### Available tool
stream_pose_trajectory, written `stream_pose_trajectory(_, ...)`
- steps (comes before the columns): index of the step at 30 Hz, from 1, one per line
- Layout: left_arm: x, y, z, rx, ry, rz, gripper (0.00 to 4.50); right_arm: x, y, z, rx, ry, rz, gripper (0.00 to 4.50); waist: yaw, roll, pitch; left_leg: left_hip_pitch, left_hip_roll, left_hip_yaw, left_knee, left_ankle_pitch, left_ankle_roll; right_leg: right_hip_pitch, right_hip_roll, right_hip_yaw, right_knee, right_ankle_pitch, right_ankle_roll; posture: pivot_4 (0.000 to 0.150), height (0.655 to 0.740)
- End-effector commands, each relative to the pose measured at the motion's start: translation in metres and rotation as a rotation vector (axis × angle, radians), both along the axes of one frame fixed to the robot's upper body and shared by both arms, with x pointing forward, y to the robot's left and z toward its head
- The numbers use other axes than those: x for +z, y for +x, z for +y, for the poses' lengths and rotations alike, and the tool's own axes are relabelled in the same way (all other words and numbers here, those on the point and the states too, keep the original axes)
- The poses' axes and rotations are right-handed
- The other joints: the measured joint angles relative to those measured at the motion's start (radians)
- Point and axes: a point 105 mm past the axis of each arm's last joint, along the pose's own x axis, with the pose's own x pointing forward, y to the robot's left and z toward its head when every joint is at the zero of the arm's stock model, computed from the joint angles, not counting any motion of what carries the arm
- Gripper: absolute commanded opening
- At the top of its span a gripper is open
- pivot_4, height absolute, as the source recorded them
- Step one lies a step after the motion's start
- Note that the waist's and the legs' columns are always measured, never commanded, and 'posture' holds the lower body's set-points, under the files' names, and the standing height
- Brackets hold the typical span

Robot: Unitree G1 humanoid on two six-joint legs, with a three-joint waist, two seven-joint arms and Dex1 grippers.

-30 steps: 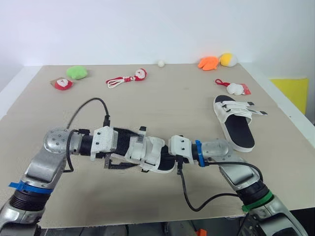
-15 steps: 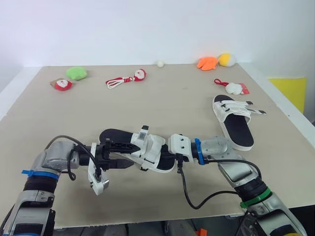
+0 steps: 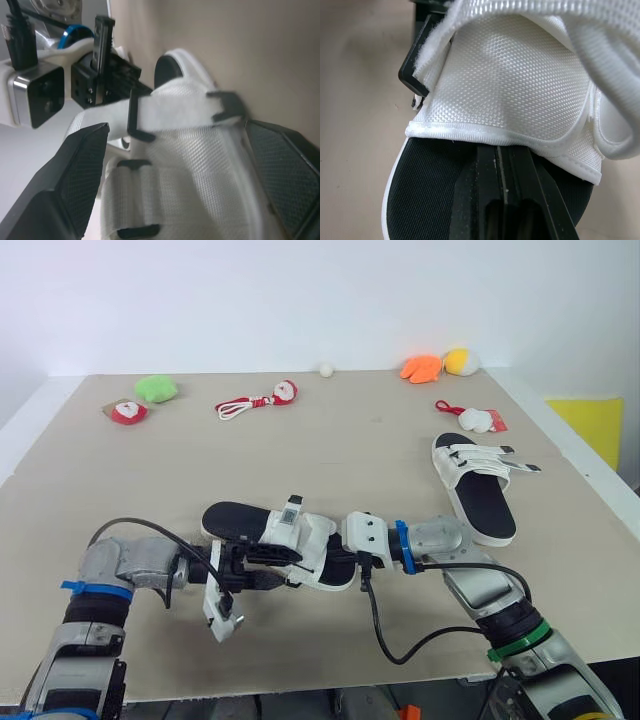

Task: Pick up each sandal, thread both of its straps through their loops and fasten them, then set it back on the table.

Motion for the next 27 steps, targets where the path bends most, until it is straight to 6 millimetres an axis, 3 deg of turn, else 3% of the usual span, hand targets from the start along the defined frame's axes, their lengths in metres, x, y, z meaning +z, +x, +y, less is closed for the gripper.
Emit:
stream_pose_trajectory(1,0.008,0.012,0.003,0.040,-0.004,-0.093,4.47,-0.036,0.000,-0.022,-0.065,-0.133,0.105,0.00,0.000,0.000,0.000,0.000,0.000,0.000,0.000,0.000,0.000,0.000,0.000,0.000,0.000,0.000,0.001,0.150,0.7400)
stream_pose_trajectory(10,-0.005,0.004,-0.008,-0.073,-0.025,-0.162,4.47,-0.033,0.002,-0.021,-0.058,-0.137,0.100,0.00,0.001,0.000,0.000,0.001,-0.001,0.005,0.000,0.002,0.003,0.002,-0.005,0.000,0.000,0.000,0.001,0.150,0.7400)
stream_pose_trajectory(27,0.002,-0.007,-0.031,-0.230,-0.129,-0.179,4.47,-0.033,0.000,-0.021,-0.058,-0.136,0.104,0.00,0.009,-0.001,0.000,0.001,-0.003,0.012,0.000,0.003,0.005,0.002,-0.010,0.002,-0.002,0.000,0.001,0.150,0.7400)
